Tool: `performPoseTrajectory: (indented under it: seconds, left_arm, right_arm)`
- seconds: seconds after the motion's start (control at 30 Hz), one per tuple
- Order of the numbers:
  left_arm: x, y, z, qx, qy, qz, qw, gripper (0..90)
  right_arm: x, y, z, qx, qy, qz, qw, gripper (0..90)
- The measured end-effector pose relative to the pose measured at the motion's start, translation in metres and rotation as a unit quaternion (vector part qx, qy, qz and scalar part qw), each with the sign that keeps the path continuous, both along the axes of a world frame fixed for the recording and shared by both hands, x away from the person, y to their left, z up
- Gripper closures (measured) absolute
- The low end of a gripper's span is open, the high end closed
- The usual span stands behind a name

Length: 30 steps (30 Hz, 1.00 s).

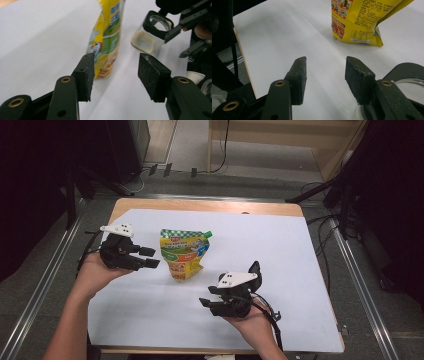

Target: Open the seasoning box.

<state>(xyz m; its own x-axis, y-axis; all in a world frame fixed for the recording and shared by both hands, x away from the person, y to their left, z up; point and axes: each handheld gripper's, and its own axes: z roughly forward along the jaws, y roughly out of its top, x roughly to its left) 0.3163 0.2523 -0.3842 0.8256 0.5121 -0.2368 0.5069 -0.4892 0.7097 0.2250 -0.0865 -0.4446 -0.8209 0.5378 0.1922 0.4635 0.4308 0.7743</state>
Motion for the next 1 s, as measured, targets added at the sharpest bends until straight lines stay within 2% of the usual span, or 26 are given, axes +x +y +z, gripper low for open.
performPoseTrajectory:
  seconds: [0.13,0.2,0.27,0.4,0.57,0.63,0.73,0.87,1.0]
  left_arm:
    - [0.007,-0.003,-0.008,-0.002,0.005,0.005,1.0,47.2]
    - [0.013,-0.011,-0.015,0.002,0.011,0.002,0.9999,47.3]
    - [0.015,-0.018,-0.018,0.006,0.009,-0.001,0.9999,47.4]
    - [0.021,-0.028,-0.023,-0.004,0.013,0.0,0.9999,48.0]
    - [0.025,-0.035,-0.026,-0.004,0.013,-0.001,0.9999,49.4]
    - [0.026,-0.039,-0.027,-0.014,0.009,0.003,0.9999,52.0]
    - [0.028,-0.044,-0.026,-0.018,0.009,0.002,0.9998,54.3]
    - [0.03,-0.052,-0.026,-0.014,0.009,0.002,0.9999,58.7]
    - [0.029,-0.056,-0.026,-0.019,0.008,0.002,0.9998,71.0]
  right_arm:
    - [-0.001,0.001,-0.001,-0.001,0.0,0.002,1.0,53.4]
    - [-0.001,0.003,-0.003,-0.003,-0.001,0.007,1.0,53.3]
    - [-0.002,0.004,-0.004,-0.005,0.0,0.009,1.0,53.3]
    - [-0.002,0.005,-0.006,-0.005,0.005,0.007,1.0,53.4]
    - [-0.002,0.007,-0.008,-0.007,0.005,0.01,0.9999,53.4]
    - [-0.002,0.007,-0.008,-0.008,0.004,0.01,0.9999,53.3]
    - [-0.003,0.008,-0.009,-0.008,0.006,0.01,0.9999,53.3]
    - [-0.004,0.008,-0.01,-0.01,0.006,0.009,0.9999,53.0]
    - [-0.006,0.008,-0.011,-0.007,0.003,0.008,0.9999,52.6]
